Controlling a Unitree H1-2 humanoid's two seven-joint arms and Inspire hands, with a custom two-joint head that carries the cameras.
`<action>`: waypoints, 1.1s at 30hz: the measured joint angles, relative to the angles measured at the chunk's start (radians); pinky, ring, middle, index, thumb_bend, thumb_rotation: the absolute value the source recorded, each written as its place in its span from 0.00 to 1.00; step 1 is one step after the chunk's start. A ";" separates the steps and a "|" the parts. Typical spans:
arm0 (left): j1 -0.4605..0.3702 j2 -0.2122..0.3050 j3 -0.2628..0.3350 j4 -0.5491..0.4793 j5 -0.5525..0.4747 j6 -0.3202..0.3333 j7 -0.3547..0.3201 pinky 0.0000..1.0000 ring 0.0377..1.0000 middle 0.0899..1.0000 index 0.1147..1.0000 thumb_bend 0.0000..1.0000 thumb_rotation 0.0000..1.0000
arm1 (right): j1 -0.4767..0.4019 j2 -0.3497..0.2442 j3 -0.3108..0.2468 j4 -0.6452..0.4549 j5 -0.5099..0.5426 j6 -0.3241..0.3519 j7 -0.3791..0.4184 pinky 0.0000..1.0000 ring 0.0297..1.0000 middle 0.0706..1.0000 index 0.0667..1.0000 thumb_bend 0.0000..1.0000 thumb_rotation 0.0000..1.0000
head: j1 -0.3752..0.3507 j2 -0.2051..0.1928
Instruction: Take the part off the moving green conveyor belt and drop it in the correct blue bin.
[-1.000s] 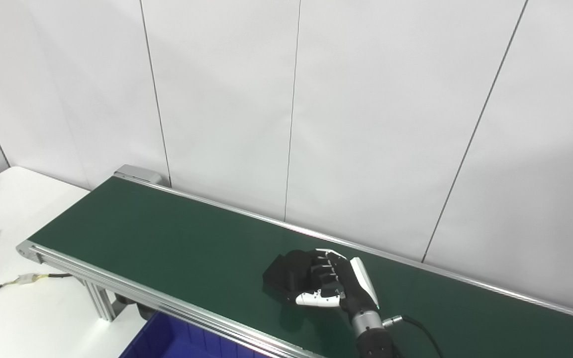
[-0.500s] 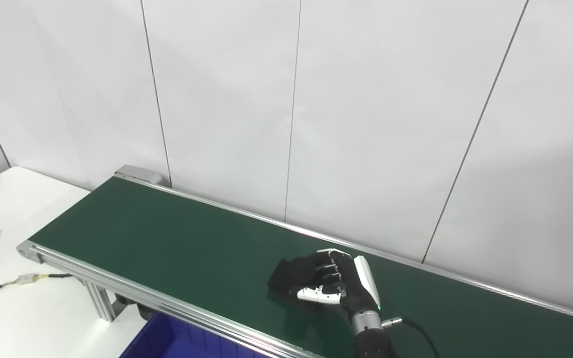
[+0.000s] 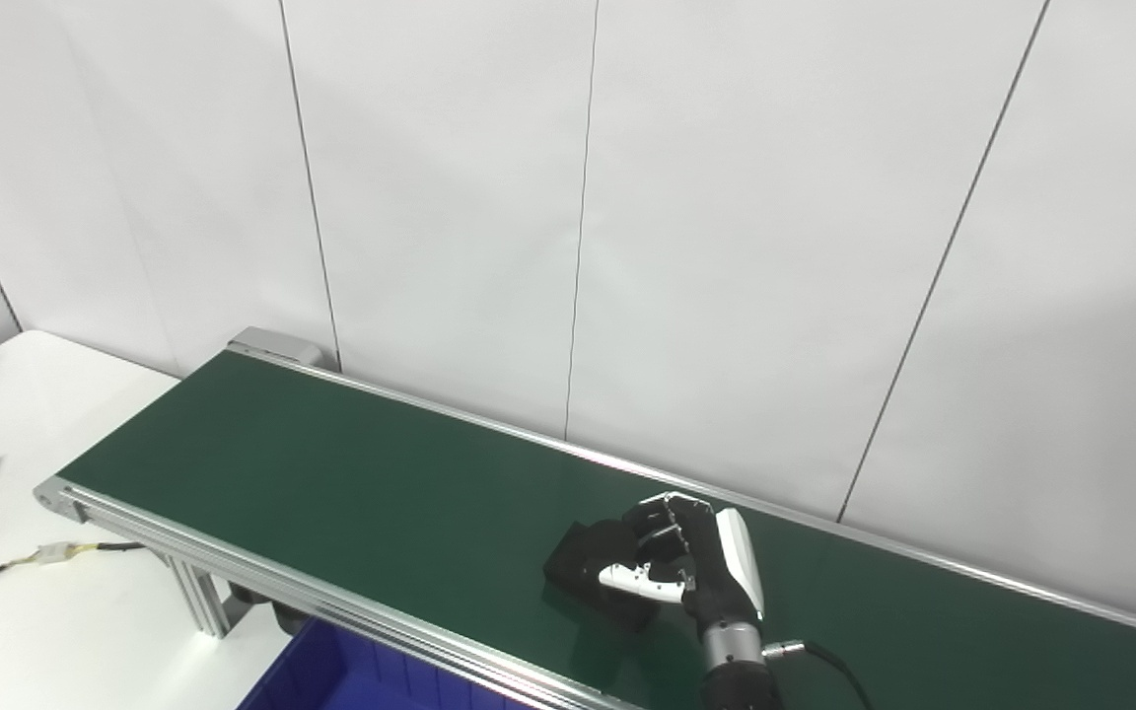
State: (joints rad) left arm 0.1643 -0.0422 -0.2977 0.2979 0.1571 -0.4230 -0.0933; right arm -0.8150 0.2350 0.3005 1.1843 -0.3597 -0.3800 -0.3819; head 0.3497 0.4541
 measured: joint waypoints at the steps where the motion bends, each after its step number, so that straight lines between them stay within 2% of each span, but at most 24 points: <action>1: 0.000 0.000 0.000 0.000 -0.002 0.000 0.000 0.62 0.67 0.69 0.68 1.00 0.35 | 0.000 0.000 -0.002 0.002 0.004 0.000 0.000 0.49 0.44 0.47 0.43 0.52 0.00 | -0.003 0.002; 7: 0.000 0.000 0.000 0.004 -0.003 -0.002 0.002 0.63 0.68 0.70 0.69 1.00 0.31 | 0.000 0.000 -0.007 0.018 0.012 -0.005 -0.010 0.50 0.45 0.47 0.43 0.52 0.00 | -0.006 0.000; 15: -0.002 0.000 0.001 0.012 -0.010 -0.002 0.003 0.66 0.71 0.73 0.70 0.99 0.25 | 0.000 0.000 -0.028 0.030 0.027 -0.019 -0.022 0.46 0.44 0.48 0.42 0.52 0.00 | -0.021 -0.005; 19: -0.005 0.000 0.004 0.022 -0.020 -0.002 0.000 0.68 0.72 0.74 0.71 1.00 0.30 | 0.000 0.000 -0.041 0.022 0.037 -0.021 -0.027 0.44 0.44 0.48 0.43 0.52 0.00 | -0.028 -0.008; 26: -0.019 0.007 0.010 0.032 -0.047 -0.002 -0.014 0.69 0.74 0.76 0.72 0.99 0.26 | 0.017 -0.005 -0.057 -0.062 0.059 -0.027 -0.032 0.37 0.44 0.47 0.44 0.50 0.00 | -0.044 -0.015; 33: -0.043 0.020 0.031 0.067 -0.058 -0.002 -0.032 0.68 0.73 0.76 0.72 0.97 0.24 | 0.050 -0.030 -0.076 -0.146 0.064 -0.028 -0.038 0.36 0.44 0.47 0.45 0.50 0.00 | -0.069 -0.029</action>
State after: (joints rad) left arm 0.1212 -0.0223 -0.2666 0.3644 0.0991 -0.4251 -0.1252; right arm -0.7646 0.2052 0.2243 1.0379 -0.2959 -0.4076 -0.4198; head 0.2807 0.4249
